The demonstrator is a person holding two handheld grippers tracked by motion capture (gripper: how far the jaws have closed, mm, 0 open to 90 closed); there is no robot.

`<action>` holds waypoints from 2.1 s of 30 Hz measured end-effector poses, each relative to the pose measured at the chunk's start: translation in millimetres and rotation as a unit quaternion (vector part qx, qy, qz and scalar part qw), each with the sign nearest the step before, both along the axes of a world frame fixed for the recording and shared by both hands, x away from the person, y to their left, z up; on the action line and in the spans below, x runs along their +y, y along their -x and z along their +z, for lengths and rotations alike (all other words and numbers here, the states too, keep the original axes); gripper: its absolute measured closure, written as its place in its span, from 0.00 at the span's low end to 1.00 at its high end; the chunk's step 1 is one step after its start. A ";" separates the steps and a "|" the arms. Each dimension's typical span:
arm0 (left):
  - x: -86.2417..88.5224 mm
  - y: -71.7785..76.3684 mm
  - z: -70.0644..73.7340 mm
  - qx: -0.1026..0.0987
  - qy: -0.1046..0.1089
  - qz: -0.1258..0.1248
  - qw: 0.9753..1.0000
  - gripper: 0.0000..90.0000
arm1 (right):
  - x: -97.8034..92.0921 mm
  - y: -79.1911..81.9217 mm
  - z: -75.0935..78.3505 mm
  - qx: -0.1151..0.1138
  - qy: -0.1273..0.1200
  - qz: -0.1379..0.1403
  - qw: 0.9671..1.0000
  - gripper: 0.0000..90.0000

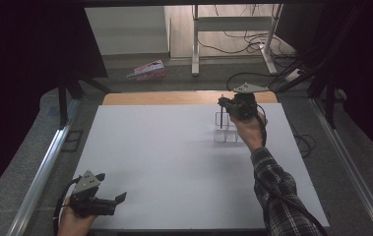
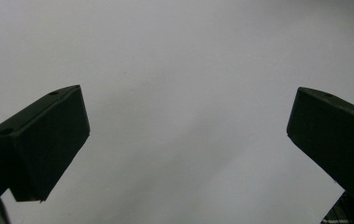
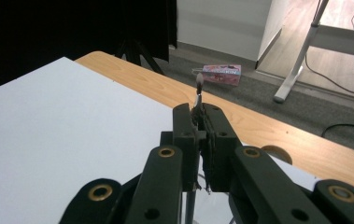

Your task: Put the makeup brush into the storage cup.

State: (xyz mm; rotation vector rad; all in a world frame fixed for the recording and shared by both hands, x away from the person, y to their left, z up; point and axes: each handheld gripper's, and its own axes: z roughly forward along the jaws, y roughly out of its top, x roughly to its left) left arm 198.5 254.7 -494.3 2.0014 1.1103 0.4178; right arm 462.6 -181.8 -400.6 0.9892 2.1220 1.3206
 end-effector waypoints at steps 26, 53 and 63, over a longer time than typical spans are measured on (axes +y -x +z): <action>-1.5 -0.8 -1.3 0.008 0.001 -0.010 1.000 0.00 | 1.1 0.4 -37.0 0.034 0.040 -0.006 0.999 0.86; -1.2 -1.3 -1.7 0.014 0.007 -0.011 1.000 0.00 | 12.6 11.3 -33.3 0.063 0.028 0.021 0.997 0.06; -1.1 -1.6 -1.8 0.014 0.006 -0.011 1.000 0.00 | 11.3 18.8 -33.0 0.070 0.028 0.026 0.997 0.04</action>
